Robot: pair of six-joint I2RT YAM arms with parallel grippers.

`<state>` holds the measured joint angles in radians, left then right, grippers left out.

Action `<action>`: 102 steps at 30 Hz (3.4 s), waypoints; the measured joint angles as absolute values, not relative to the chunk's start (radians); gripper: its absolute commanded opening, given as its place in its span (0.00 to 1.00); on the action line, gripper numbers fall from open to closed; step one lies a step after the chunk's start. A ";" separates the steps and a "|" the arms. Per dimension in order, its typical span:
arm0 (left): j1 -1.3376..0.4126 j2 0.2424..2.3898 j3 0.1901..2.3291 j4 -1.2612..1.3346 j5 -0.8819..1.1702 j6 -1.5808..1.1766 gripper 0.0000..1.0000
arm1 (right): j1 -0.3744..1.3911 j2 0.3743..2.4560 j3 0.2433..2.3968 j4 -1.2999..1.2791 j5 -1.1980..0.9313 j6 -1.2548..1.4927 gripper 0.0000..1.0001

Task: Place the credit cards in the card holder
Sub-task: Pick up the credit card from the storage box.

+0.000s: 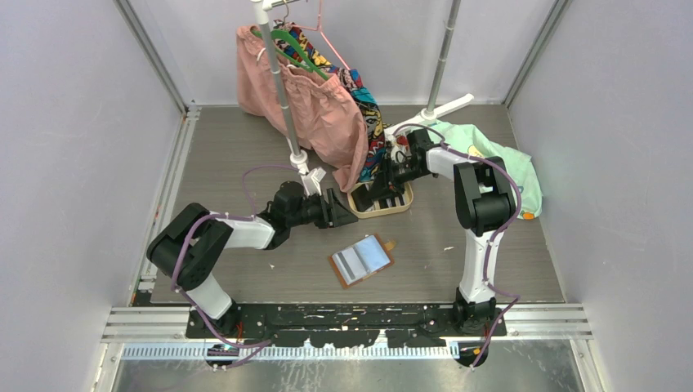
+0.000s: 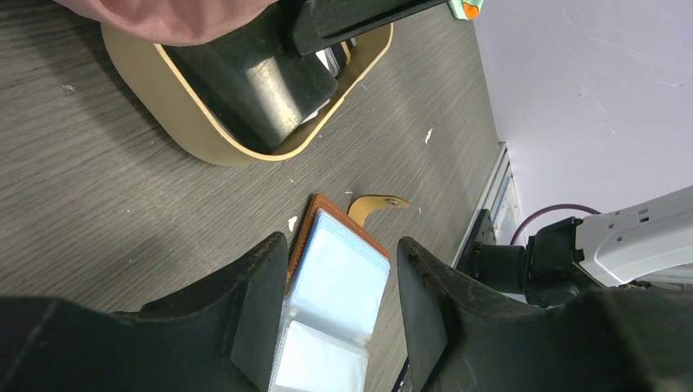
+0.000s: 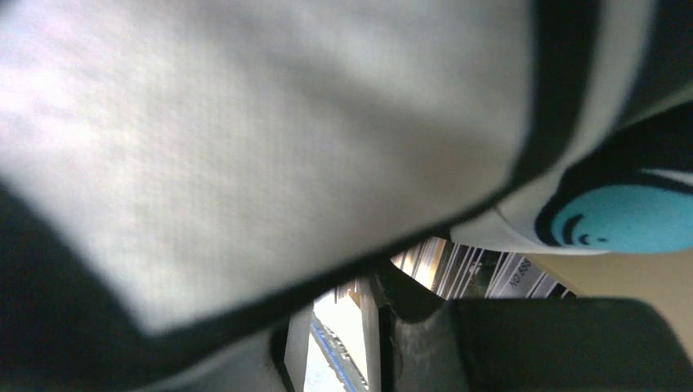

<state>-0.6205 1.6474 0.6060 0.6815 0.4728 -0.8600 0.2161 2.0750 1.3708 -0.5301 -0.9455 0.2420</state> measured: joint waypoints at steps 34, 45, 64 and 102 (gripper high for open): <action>-0.620 1.647 0.606 0.631 0.472 -0.826 0.52 | 0.248 2.053 1.383 -0.633 -0.860 0.170 0.24; -0.620 1.648 0.620 0.630 0.471 -0.826 0.52 | 0.250 2.053 1.362 -0.538 -0.942 0.275 0.29; -0.590 1.674 0.646 0.583 0.429 -0.787 0.52 | 0.263 2.053 1.255 -0.249 -1.017 0.519 0.18; -0.563 1.780 0.849 0.339 0.335 -0.643 0.42 | 0.282 2.056 1.287 -0.295 -0.999 0.499 0.28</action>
